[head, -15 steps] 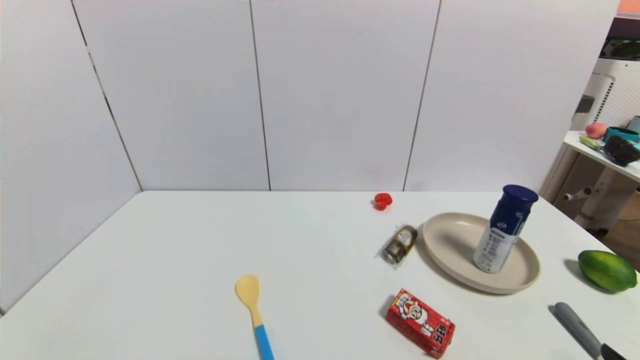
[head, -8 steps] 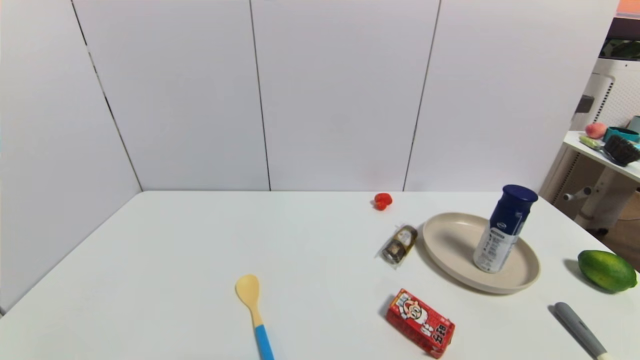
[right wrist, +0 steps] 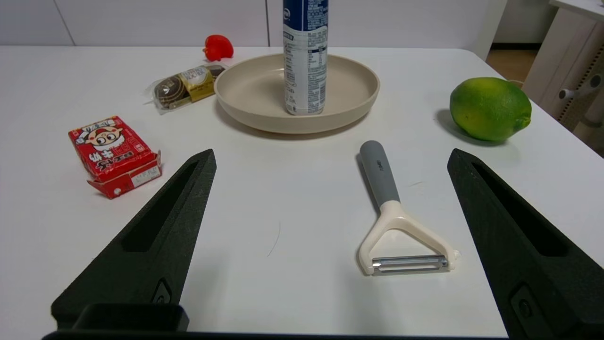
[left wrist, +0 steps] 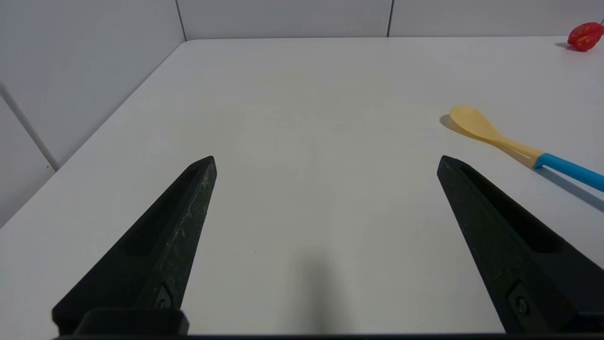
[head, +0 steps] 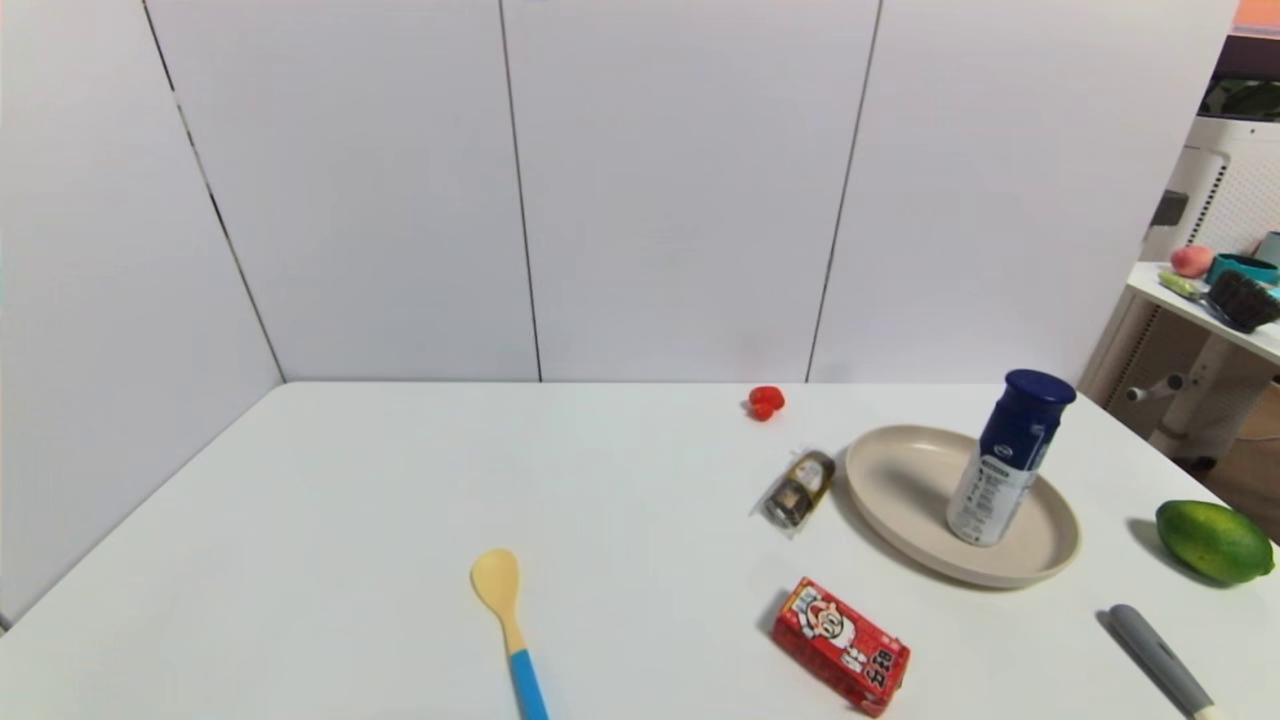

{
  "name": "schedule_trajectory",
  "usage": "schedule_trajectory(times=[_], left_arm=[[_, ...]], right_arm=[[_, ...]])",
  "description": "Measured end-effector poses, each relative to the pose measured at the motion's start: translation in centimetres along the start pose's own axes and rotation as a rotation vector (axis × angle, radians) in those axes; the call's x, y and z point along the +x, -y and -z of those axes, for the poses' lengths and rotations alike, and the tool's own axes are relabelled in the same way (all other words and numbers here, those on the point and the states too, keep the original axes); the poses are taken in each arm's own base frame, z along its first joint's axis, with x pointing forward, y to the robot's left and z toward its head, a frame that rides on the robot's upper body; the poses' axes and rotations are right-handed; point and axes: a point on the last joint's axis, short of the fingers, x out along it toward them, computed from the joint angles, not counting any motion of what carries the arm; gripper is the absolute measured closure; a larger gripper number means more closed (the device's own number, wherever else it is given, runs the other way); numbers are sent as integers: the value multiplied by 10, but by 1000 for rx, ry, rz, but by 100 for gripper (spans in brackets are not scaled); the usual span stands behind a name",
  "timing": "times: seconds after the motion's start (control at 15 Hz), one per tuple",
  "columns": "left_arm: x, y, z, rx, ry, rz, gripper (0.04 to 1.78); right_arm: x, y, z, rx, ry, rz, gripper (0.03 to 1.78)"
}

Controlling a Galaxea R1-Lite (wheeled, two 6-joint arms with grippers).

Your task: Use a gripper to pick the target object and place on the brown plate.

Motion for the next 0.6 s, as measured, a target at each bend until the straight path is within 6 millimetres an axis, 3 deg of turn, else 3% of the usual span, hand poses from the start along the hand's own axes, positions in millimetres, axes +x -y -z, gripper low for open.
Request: schedule_trajectory(times=[0.6], left_arm=[[0, 0, 0, 0, 0, 0, 13]], right_arm=[[0, 0, 0, -85, 0, -16, 12]])
